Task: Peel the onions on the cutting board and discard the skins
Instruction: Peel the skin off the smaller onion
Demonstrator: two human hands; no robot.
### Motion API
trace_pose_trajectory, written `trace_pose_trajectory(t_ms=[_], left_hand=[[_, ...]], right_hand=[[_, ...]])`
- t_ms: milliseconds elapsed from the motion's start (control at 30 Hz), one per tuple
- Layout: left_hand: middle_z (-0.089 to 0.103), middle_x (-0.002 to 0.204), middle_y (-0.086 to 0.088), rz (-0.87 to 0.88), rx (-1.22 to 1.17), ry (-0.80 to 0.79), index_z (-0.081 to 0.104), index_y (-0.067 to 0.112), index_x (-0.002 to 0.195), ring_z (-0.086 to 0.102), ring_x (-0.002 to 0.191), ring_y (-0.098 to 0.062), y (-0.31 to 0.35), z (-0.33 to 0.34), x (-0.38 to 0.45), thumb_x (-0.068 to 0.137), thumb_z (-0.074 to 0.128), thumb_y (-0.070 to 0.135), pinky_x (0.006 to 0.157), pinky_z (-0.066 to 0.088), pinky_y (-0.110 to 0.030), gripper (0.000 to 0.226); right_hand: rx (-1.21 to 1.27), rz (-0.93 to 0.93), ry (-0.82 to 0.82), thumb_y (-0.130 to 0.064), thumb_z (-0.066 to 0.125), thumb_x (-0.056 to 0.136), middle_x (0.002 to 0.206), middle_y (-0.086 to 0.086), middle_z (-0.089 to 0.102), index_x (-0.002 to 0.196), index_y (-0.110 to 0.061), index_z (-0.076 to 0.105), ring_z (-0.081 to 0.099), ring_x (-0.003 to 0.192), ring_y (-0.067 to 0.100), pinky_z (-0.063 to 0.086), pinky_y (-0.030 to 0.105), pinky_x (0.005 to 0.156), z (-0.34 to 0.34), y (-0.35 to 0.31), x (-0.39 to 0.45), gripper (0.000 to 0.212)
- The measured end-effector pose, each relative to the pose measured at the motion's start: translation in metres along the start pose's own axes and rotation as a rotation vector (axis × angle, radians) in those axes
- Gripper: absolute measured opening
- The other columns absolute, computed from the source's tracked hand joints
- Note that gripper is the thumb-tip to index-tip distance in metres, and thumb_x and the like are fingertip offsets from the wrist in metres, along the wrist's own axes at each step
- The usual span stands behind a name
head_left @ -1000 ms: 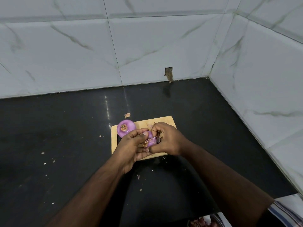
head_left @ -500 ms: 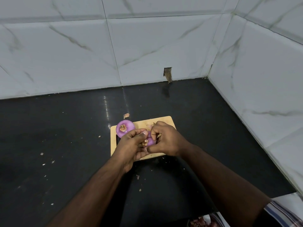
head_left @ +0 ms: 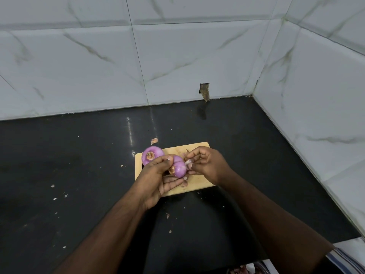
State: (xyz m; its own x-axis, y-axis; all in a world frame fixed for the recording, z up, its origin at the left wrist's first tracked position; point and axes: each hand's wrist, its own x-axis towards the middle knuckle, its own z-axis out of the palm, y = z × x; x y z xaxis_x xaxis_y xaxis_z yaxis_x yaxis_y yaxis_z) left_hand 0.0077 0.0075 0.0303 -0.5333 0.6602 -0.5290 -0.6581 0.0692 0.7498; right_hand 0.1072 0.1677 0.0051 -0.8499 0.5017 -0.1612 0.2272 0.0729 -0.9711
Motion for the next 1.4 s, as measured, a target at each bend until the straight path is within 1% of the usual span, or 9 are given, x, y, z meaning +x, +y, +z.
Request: trace_pose_trajectory(t_ms=[167,300,367,433,500,667,800,1067,1400], left_hand=[[0.078,0.096,-0.015,-0.004,-0.015,-0.015,0.069,0.011,0.105,0.076,0.079,-0.025,0.002,0.001,-0.003,0.106,0.050,0.022,0.082,0.062,-0.039,0.021],[0.078,0.091,-0.012,0.001,-0.054,0.007,0.069,0.010,0.104,0.076,0.079,-0.023,0.005,-0.002,-0.001,0.102,0.057,0.022,0.079,0.063,-0.035,0.017],[0.078,0.092,-0.015,-0.018,-0.073,0.002,0.068,0.006,0.107,0.077,0.079,-0.024,0.005,-0.001,0.000,0.099,0.061,0.020,0.076,0.064,-0.033,0.017],[0.078,0.091,-0.017,-0.027,-0.081,-0.005,0.066,0.004,0.111,0.078,0.078,-0.025,0.004,0.000,0.000,0.097,0.064,0.019,0.073,0.065,-0.032,0.021],[0.078,0.094,-0.018,-0.024,-0.082,-0.005,0.064,0.005,0.115,0.078,0.080,-0.026,0.004,0.000,0.000,0.096,0.065,0.019,0.071,0.065,-0.033,0.024],[0.075,0.093,-0.013,0.024,-0.040,-0.013,0.065,0.010,0.115,0.075,0.075,-0.022,0.000,-0.002,0.005,0.093,0.069,0.028,0.066,0.063,-0.031,0.029],[0.063,0.063,0.001,0.062,0.014,-0.014,0.067,0.013,0.107,0.069,0.064,-0.012,-0.001,-0.003,0.009,0.080,0.072,0.037,0.068,0.062,-0.030,0.037],[0.076,0.085,-0.007,0.062,0.057,0.003,0.068,0.008,0.112,0.073,0.073,-0.015,-0.006,-0.005,0.009,0.076,0.074,0.038,0.065,0.062,-0.029,0.047],[0.070,0.068,0.001,0.081,0.094,-0.007,0.064,0.005,0.119,0.072,0.071,-0.014,-0.009,-0.012,0.014,0.077,0.069,0.036,0.068,0.063,-0.030,0.053]], right_hand=[[-0.211,-0.012,0.119,-0.008,0.082,0.077,0.081,0.003,0.076,0.078,-0.019,0.072,0.075,0.080,0.021,0.062,0.041,0.079,0.002,0.011,0.010,0.014],[-0.222,0.006,0.069,-0.009,0.076,0.085,0.084,0.003,0.077,0.094,-0.010,0.075,0.074,0.076,0.010,0.058,0.024,0.072,0.003,0.008,0.008,0.009],[-0.353,-0.025,0.032,-0.015,0.074,0.087,0.096,-0.003,0.077,0.098,-0.015,0.077,0.071,0.087,0.007,0.056,0.025,0.079,0.004,0.006,0.009,0.011],[-0.481,-0.070,0.059,-0.019,0.071,0.089,0.114,-0.010,0.071,0.105,-0.021,0.077,0.063,0.105,0.003,0.047,0.014,0.088,0.002,0.002,0.008,0.017],[-0.479,-0.110,0.124,-0.021,0.068,0.092,0.115,-0.015,0.067,0.111,-0.024,0.074,0.060,0.100,-0.004,0.039,0.004,0.080,0.000,-0.007,0.005,0.021],[-0.375,-0.196,-0.057,-0.029,0.085,0.075,0.107,-0.013,0.062,0.115,-0.026,0.069,0.060,0.093,-0.002,0.050,0.011,0.077,0.012,-0.019,-0.012,0.044],[-0.325,-0.238,0.039,-0.024,0.089,0.069,0.103,-0.008,0.063,0.102,-0.025,0.069,0.062,0.089,0.007,0.053,0.019,0.076,0.020,-0.020,-0.012,0.038],[-0.284,-0.105,-0.107,-0.012,0.090,0.064,0.078,-0.004,0.063,0.084,-0.018,0.060,0.055,0.068,0.006,0.049,0.028,0.063,0.015,-0.026,-0.003,0.036],[-0.270,-0.068,-0.098,-0.015,0.091,0.062,0.071,-0.003,0.062,0.080,-0.010,0.061,0.050,0.059,0.004,0.043,0.023,0.056,0.017,-0.023,-0.002,0.035]])
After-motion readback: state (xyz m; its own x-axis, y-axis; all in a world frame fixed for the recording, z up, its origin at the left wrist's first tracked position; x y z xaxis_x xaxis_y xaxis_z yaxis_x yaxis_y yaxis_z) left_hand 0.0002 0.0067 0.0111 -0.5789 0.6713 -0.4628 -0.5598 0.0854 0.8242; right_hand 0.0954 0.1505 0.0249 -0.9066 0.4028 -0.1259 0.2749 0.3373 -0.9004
